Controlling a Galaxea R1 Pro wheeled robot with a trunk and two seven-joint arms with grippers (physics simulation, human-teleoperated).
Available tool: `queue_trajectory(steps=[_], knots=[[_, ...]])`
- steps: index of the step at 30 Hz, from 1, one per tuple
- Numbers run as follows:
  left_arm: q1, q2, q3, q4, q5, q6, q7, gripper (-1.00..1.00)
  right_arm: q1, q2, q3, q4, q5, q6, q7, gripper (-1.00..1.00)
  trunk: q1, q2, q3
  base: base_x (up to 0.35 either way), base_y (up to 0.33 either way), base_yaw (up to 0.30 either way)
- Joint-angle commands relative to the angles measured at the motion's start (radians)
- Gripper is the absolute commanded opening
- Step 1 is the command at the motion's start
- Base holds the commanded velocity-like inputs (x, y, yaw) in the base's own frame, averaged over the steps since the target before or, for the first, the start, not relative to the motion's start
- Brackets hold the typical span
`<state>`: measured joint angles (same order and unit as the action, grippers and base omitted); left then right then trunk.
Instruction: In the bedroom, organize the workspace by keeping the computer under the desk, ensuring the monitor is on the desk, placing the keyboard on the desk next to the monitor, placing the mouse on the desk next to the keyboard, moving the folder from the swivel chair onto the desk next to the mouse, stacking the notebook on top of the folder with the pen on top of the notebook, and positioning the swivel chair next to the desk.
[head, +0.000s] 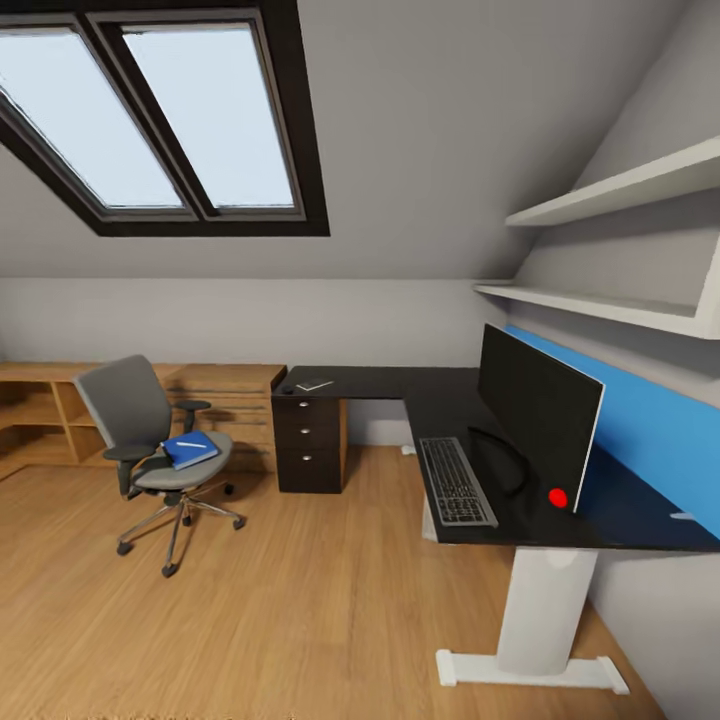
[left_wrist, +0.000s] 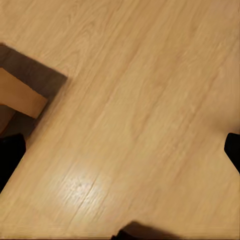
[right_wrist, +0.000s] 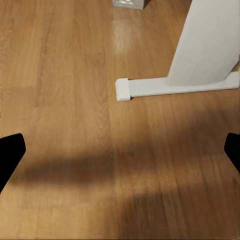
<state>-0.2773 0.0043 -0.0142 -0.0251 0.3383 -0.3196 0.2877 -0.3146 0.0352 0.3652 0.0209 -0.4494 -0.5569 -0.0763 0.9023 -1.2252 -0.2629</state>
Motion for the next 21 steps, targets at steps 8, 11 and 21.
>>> queue_trajectory(steps=[8, 11, 21], knots=[[0.044, 0.007, -0.003, 0.003, 0.006, -0.233, -0.119, 1.0, 0.069, 0.021, 0.012, 0.002, 0.001, -0.327, -0.005, 1.0, -0.015, 0.027, 0.011, 0.0, 0.0, 0.283], [0.046, 0.009, -0.003, 0.004, 0.007, -0.249, -0.126, 1.0, 0.082, 0.026, 0.012, 0.002, 0.0, -0.385, -0.005, 1.0, -0.015, 0.027, 0.011, 0.0, 0.0, 0.283], [0.047, 0.008, -0.003, 0.005, 0.008, -0.237, -0.127, 1.0, 0.092, 0.025, 0.012, 0.001, 0.003, -0.426, -0.002, 1.0, -0.015, 0.027, 0.011, 0.229, 0.064, 0.283]])
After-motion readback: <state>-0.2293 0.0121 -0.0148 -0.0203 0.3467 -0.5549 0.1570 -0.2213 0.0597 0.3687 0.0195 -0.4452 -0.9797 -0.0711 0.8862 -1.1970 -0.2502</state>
